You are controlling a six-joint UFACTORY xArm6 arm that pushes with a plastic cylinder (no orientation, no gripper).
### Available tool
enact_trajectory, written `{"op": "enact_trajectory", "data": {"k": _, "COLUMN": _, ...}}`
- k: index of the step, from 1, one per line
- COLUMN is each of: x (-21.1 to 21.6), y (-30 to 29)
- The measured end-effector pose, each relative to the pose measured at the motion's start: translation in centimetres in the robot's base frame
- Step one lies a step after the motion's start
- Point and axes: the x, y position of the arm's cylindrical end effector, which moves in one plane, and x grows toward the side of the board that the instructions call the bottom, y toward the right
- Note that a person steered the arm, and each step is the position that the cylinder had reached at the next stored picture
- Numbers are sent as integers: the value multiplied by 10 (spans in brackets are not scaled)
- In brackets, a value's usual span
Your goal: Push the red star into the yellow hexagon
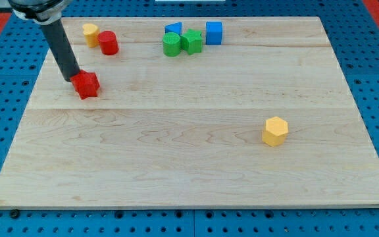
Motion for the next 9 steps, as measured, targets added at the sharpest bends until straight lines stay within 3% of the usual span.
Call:
{"op": "enact_trajectory", "data": {"k": 2, "x": 56, "y": 56}}
{"op": "enact_trajectory", "data": {"k": 5, "x": 130, "y": 82}}
{"op": "enact_trajectory", "data": {"k": 8, "x": 80, "y": 135}}
{"op": "enact_trajectory", "data": {"k": 9, "x": 99, "y": 177}}
